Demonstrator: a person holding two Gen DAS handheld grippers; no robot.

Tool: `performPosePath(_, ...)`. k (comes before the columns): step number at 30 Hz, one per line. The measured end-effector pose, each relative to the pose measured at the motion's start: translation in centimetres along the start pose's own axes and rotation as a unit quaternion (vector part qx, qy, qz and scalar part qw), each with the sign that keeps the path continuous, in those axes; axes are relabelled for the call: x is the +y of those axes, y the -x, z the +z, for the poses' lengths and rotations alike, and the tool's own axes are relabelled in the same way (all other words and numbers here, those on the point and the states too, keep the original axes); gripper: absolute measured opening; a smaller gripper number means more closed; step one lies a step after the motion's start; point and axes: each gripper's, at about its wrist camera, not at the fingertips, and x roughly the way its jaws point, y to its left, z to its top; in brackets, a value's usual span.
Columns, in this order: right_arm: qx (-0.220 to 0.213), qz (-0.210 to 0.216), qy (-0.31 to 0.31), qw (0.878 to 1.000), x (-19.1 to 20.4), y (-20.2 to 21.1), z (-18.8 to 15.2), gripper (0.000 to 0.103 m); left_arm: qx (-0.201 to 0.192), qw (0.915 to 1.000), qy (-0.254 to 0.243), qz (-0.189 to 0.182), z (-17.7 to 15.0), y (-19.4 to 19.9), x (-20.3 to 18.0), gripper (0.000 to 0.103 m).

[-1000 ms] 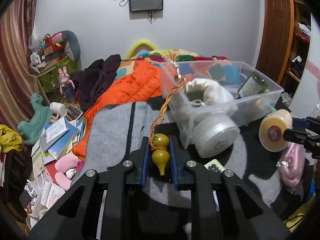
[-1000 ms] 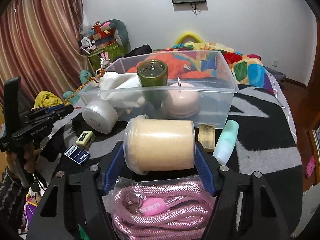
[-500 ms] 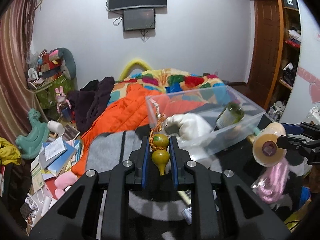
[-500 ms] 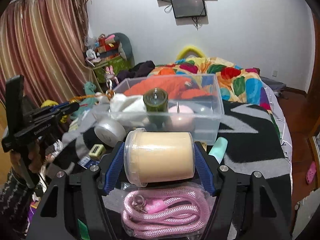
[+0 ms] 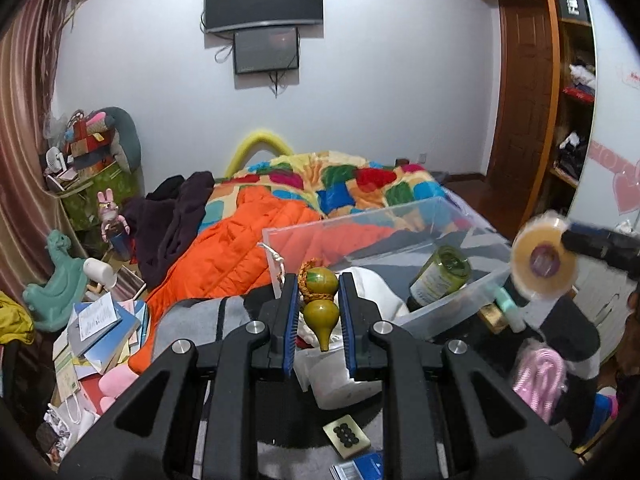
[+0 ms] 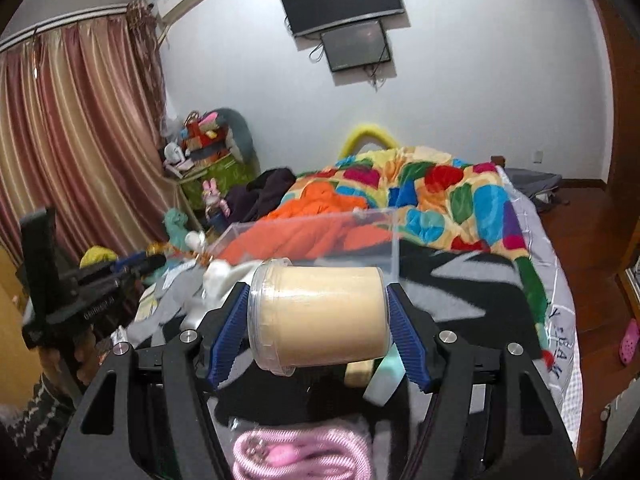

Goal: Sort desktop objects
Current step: 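Carry the pendant and cream jar into the clear box and open both tools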

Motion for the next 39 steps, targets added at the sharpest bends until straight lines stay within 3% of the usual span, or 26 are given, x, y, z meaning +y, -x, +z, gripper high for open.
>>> performPosePath(10,0.015,-0.021,-0.018,1.000,-1.2,-4.5,1.6,0.064,0.031,0.9993,0.021,-0.002,-0.1,-3.6,0.9,0.019)
performPosePath(18,0.017,-0.041,0.014,0.999,0.0,-6.2,1.7,0.064,0.049,0.9985,0.023,-0.007,-1.1,-5.4,0.9,0.019)
performPosePath(28,0.029,-0.048,0.020,0.998,-0.2,-7.5,1.2,0.064,0.053,0.9985,0.008,-0.006,-2.1,-5.7,0.1,0.019)
performPosePath(39,0.047,-0.089,0.064,0.993,0.4,-8.1,-0.4,0.064,0.054,0.9986,-0.001,0.004,-2.4,-5.3,-0.4,0.022)
